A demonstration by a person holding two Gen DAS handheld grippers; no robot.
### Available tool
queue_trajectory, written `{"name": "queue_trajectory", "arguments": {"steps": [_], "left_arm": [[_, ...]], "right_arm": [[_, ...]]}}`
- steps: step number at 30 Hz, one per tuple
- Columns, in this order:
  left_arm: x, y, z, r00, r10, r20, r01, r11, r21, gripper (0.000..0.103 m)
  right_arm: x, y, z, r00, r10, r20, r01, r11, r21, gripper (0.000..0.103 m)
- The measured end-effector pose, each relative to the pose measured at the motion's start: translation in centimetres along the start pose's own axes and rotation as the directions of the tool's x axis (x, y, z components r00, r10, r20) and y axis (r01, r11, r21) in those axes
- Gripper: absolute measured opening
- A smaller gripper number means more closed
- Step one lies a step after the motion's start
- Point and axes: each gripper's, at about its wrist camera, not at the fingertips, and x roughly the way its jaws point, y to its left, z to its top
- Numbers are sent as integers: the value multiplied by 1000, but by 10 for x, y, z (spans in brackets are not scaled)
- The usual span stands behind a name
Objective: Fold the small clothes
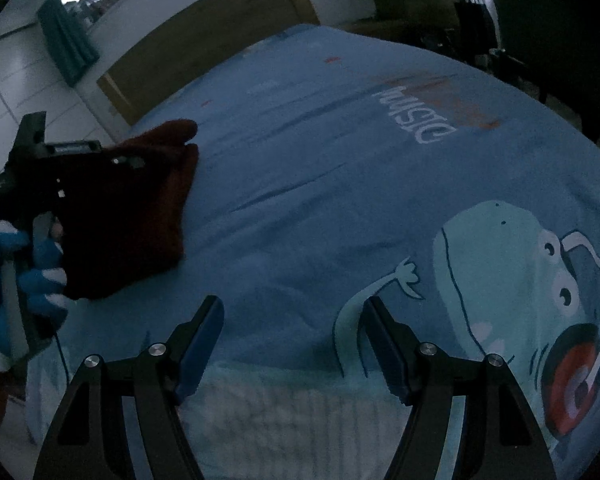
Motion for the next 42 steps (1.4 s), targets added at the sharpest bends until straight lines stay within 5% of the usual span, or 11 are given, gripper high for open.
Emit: {"name": "queue_trajectory", "arguments": {"steps": [2,7,18,23,27,36,42], "left_arm": [[0,-1,-2,1000,2,-1,-2,1000,8,23],[-11,-5,-2,998,-61,-20,61,998,8,49],[-54,-2,3,975,-207,-82,215,972,94,49],[-89,28,16,987,-155,-32,158,973,170,49],[-107,67,32,999,-51,16,47,975,219,49],[-97,109,23,999,-34,7,31,975,221,49],[-78,121,1,999,-32,-27,37,966,256,49]], "right_arm": [[-2,-1,0,1000,-6,1,6,1000,0,74],[-5,-2,0,1000,-20,2,20,1000,7,74],[-15,26,19,999,-29,27,31,998,-52,74],[-11,61,41,999,13,46,-8,994,-109,74],[0,111,67,995,80,67,-66,981,-184,74],[58,199,95,976,215,33,-197,938,-286,74],[115,182,82,992,114,-49,-122,964,-236,74]]}}
